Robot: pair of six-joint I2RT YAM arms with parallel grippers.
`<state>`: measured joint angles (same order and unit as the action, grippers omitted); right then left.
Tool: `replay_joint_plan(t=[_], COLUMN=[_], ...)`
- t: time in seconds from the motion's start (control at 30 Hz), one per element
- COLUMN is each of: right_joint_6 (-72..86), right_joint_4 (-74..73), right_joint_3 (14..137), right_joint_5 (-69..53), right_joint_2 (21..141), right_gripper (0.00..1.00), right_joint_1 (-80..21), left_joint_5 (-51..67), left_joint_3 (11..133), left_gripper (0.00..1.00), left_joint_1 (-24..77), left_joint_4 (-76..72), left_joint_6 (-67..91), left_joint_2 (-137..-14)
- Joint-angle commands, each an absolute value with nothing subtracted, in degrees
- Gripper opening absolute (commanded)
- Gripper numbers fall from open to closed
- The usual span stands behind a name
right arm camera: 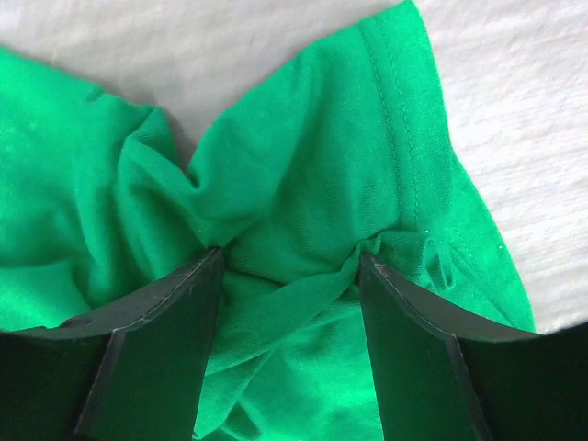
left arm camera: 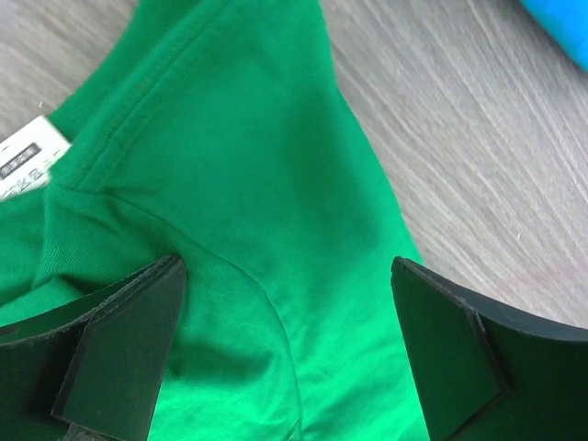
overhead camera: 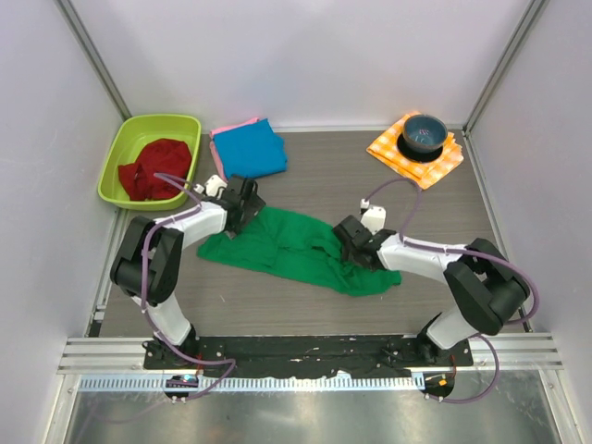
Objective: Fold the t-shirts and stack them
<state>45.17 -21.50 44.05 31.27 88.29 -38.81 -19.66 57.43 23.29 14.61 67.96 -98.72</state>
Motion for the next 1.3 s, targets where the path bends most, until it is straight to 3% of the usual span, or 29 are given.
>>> replay_joint_plan(t=[0.0,0.4,0.57,0.63,0.77,0.83,0.9,0.93,1.03,1.13,1.27], right_joint_6=[54.0,73.6,76.3,74.8,63.4,55.2,40.1,36.9,25.6,18.1,12.7], right_joint_4=[-32.1,-39.5,-50.2,-55.5,-56.1,-49.1,-40.5,-34.4,-27.0,-27.7,-27.9], right_joint_3=[39.7,38.4,45.6,49.3,60.5,63.1,64.9,66.9,74.0,83.5,99.7], right_joint_5=[27.3,25.7,35.2,44.2,54.6,56.1,52.6,44.8,37.5,33.6,30.9], right_joint_2=[85.4,80.9,79.9,79.8,81.6,82.8,85.4,87.1,95.2,107.3,120.1], right_gripper=[0.66,0.66,0.67,0.69,0.71,0.87,0.91,0.92,0.95,0.96,0.97], right_joint_1=[-47.2,-69.2,-71.5,-71.2,-68.6,-66.8,-64.3,-60.3,-56.6,-55.9,-55.5], left_joint_5=[-19.6,-19.8,-20.0,-19.3,-17.0,-16.8,-17.7,-19.9,-23.3,-26.6,-22.5], left_joint_3=[61.2,71.3,71.4,71.2,71.5,71.5,71.3,70.9,68.9,67.0,64.2], left_gripper=[1.0,1.0,1.0,1.0,1.0,1.0,1.0,1.0,1.0,1.0,1.0], left_joint_1=[21.4,21.4,21.4,21.4,21.4,21.4,21.4,21.4,21.3,21.3,21.0], left_joint_4=[17.8,18.0,17.8,18.7,22.1,25.4,28.3,30.9,35.8,40.2,43.6], left_joint_6=[65.1,60.5,58.8,58.0,56.2,55.0,54.1,53.7,53.3,53.3,52.0], left_joint_2=[-103.4,-105.7,-101.7,-99.1,-88.6,-85.0,-79.3,-77.1,-69.0,-61.5,-54.7])
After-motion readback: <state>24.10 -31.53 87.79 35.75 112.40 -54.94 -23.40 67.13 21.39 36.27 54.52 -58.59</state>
